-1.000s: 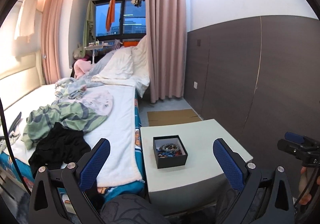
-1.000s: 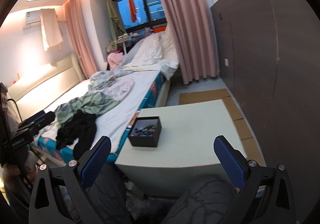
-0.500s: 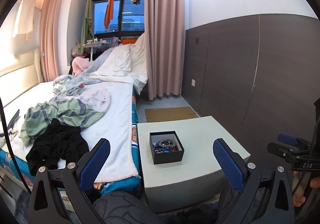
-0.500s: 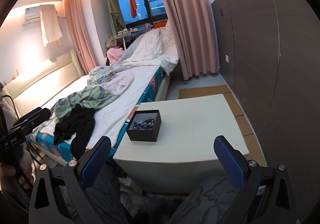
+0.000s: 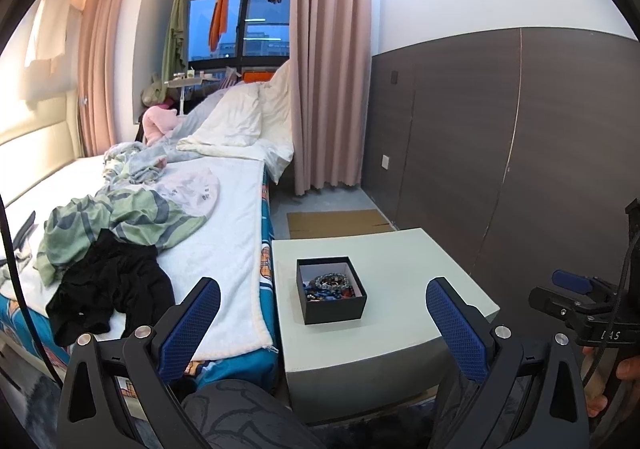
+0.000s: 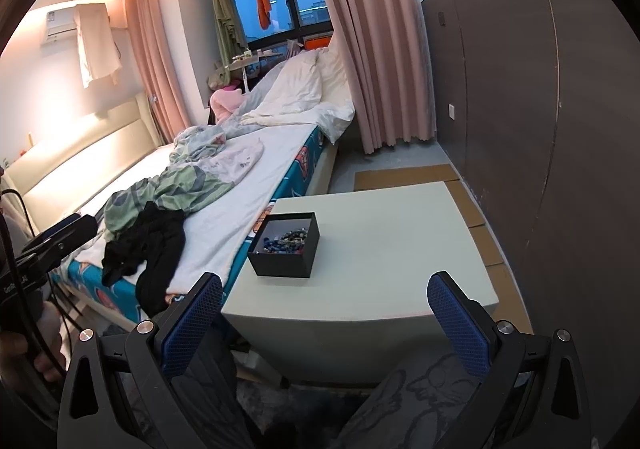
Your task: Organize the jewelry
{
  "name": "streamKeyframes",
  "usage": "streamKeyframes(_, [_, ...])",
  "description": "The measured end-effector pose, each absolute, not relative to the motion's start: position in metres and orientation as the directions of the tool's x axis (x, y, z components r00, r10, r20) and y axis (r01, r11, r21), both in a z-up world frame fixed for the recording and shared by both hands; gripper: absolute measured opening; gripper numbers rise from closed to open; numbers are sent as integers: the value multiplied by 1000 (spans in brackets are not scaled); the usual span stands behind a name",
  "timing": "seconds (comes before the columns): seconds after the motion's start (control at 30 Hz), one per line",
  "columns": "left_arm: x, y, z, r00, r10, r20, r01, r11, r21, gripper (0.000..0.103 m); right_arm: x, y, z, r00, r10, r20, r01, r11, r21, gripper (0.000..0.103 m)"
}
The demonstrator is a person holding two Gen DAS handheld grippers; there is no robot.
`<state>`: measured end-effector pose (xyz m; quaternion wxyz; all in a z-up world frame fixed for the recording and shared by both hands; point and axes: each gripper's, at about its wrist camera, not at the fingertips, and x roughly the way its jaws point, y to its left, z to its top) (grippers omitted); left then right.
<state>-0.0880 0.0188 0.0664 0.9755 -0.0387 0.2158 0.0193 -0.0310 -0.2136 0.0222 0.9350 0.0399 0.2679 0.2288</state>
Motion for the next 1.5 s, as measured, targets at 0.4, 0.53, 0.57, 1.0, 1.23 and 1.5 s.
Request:
streamKeyframes(0.4, [-88, 21, 66, 903, 22, -429, -59, 996, -71, 102, -33, -208, 26, 752, 443, -489, -413, 894, 173, 103])
streamKeyframes(0.53, [-90, 22, 66, 904, 25, -428, -62, 995, -73, 102, -34, -207, 29, 754, 443, -486, -414, 894, 173, 103])
streamKeyframes(0.57, [-90, 21, 66, 904, 26, -427, -63, 995, -73, 102, -33, -208, 28, 752, 444, -486, -415, 893, 174, 103])
streamKeyframes(1.0, [-93, 22, 64, 903, 26, -430, -66, 995, -77, 102, -34, -211, 31, 756, 445, -479, -412, 893, 179, 103])
streamKeyframes(1.23, [-93, 23, 64, 902, 26, -431, -66, 995, -79, 102, -35, -210, 31, 757, 445, -478, -413, 893, 178, 103])
streamKeyframes(1.5, [-91, 24, 62, 901, 26, -434, -70, 994, -86, 102, -35, -210, 32, 755, 445, -481, -413, 893, 177, 103])
